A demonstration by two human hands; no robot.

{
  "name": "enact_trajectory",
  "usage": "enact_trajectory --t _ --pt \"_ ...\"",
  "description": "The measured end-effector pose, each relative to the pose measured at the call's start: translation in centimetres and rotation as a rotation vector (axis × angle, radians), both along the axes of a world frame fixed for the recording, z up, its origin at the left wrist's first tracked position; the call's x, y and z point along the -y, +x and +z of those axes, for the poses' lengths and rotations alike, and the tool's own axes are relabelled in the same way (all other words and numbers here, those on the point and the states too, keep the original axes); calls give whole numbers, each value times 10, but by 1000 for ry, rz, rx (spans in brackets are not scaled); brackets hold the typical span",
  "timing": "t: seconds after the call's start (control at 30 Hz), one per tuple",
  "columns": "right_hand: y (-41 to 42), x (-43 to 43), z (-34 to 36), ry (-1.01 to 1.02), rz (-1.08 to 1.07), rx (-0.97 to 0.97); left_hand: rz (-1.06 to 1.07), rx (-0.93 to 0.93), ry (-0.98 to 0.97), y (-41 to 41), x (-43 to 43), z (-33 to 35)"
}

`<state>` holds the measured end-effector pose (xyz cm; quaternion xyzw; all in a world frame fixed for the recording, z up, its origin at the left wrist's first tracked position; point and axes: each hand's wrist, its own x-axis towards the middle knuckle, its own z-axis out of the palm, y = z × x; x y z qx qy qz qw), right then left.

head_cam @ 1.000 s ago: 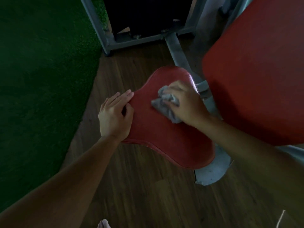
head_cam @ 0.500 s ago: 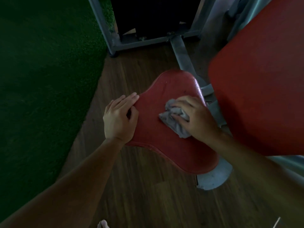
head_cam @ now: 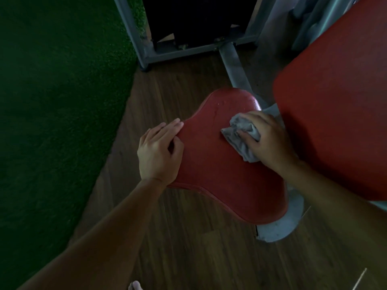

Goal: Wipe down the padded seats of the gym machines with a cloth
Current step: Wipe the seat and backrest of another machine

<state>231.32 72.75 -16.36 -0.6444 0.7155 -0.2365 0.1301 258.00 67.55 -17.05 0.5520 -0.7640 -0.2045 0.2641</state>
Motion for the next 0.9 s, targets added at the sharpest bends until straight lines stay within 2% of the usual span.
enact_trajectory --t 0.17,0.4,0.67,0.73,0.8,0.9 --pt "-3 29 0 -6 -102 15 3 -8 -1 -1 2 0" --pt "14 -19 1 -19 93 70 -6 20 -19 0 1 0" --pt "35 91 -14 -54 -241 11 -2 -19 13 3 1 -1" --pt "43 95 -17 -64 -201 -20 23 -68 36 2 1 -2" --pt "48 85 -14 -44 -66 -32 52 -141 65 2 1 -2" --pt "61 54 -2 -32 89 69 64 -263 84 4 0 -3"
